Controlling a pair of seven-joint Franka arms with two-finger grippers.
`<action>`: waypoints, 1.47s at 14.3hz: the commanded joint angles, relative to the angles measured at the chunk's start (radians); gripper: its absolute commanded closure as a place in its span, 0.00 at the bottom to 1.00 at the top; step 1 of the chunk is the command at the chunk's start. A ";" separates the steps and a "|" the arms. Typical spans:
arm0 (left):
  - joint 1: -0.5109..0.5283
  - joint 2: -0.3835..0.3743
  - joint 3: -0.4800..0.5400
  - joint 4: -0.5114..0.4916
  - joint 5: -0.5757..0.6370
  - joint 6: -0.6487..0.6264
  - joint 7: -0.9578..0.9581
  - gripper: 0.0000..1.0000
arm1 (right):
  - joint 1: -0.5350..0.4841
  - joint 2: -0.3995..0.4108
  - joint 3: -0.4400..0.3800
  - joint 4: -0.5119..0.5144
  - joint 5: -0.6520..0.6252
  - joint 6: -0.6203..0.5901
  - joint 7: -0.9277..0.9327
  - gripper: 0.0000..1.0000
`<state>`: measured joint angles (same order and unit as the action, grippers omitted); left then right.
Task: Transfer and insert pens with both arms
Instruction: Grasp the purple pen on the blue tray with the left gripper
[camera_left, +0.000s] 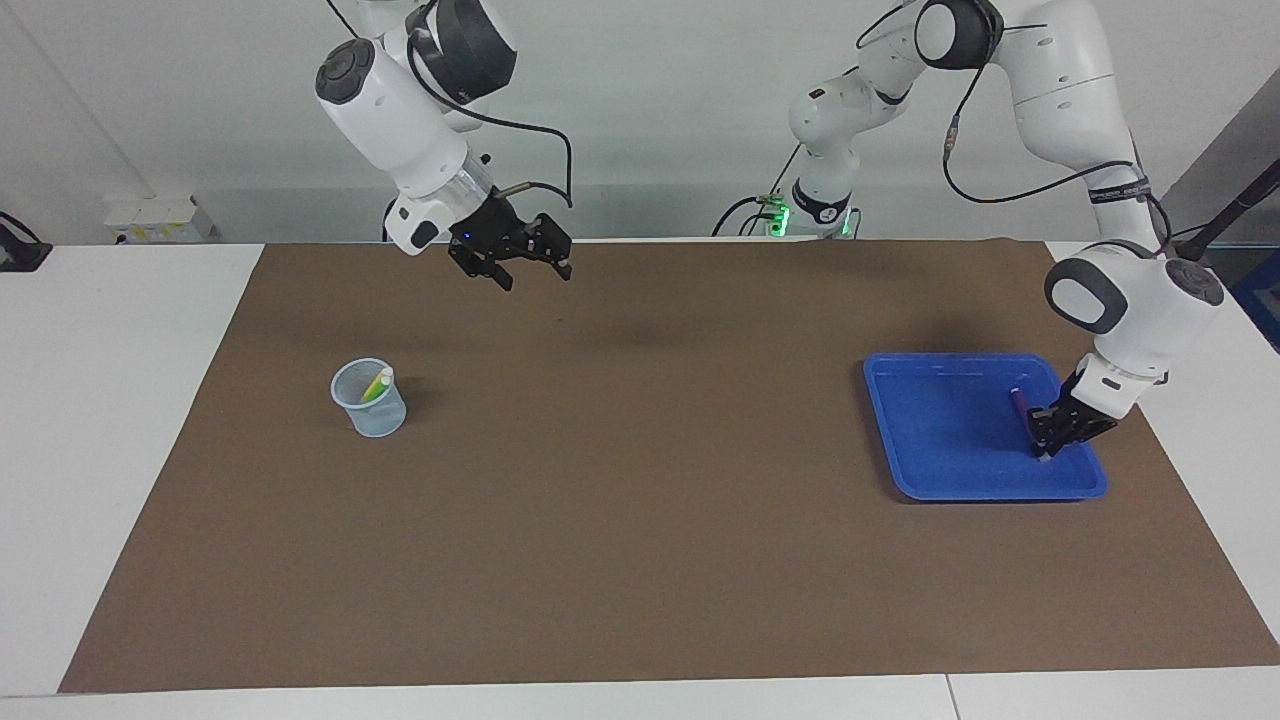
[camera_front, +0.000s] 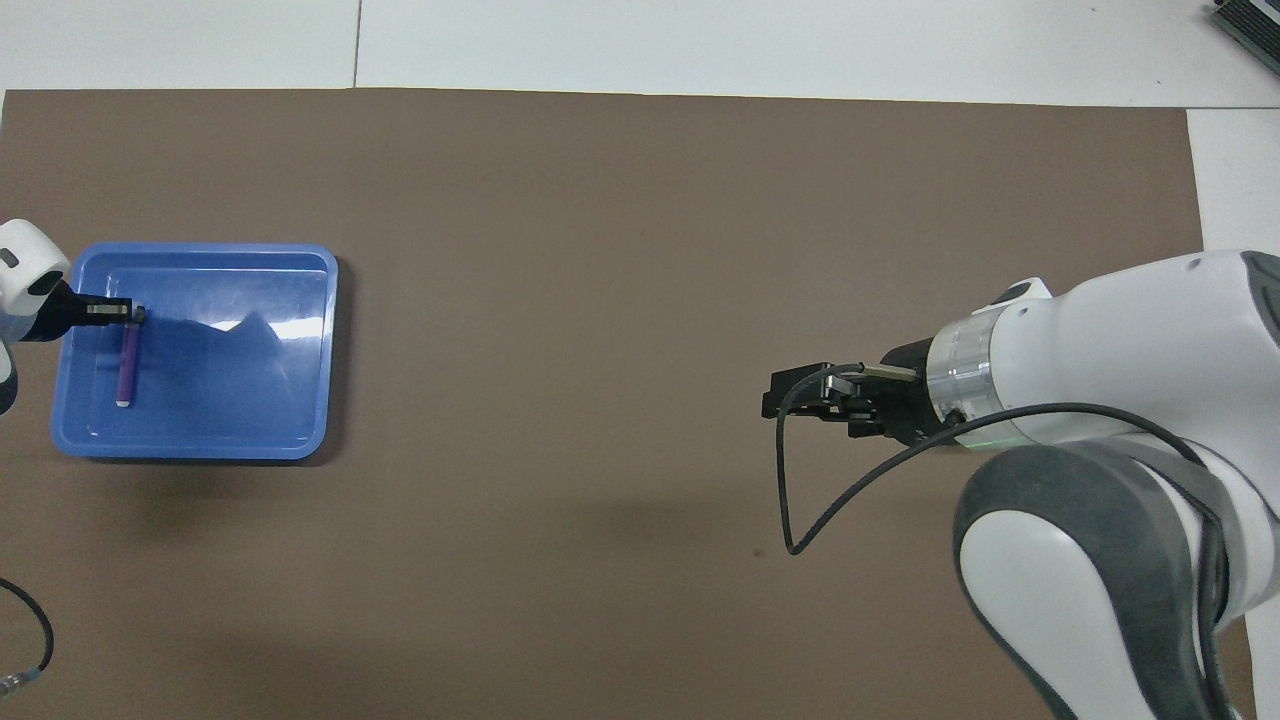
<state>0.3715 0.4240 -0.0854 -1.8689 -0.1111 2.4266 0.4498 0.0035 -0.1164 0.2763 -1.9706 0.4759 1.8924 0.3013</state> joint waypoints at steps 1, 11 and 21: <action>0.001 0.006 0.004 0.039 0.016 -0.073 -0.003 1.00 | -0.007 -0.023 0.003 -0.025 0.026 0.019 0.009 0.00; -0.014 -0.054 -0.002 0.079 0.004 -0.237 -0.198 1.00 | -0.003 -0.026 0.003 -0.028 0.026 0.024 0.010 0.00; -0.016 -0.160 -0.005 0.063 -0.252 -0.345 -0.586 1.00 | -0.003 -0.026 0.003 -0.028 0.026 0.024 0.010 0.00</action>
<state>0.3640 0.3012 -0.0990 -1.7860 -0.3159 2.1012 -0.0502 0.0035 -0.1178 0.2763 -1.9706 0.4759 1.8924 0.3013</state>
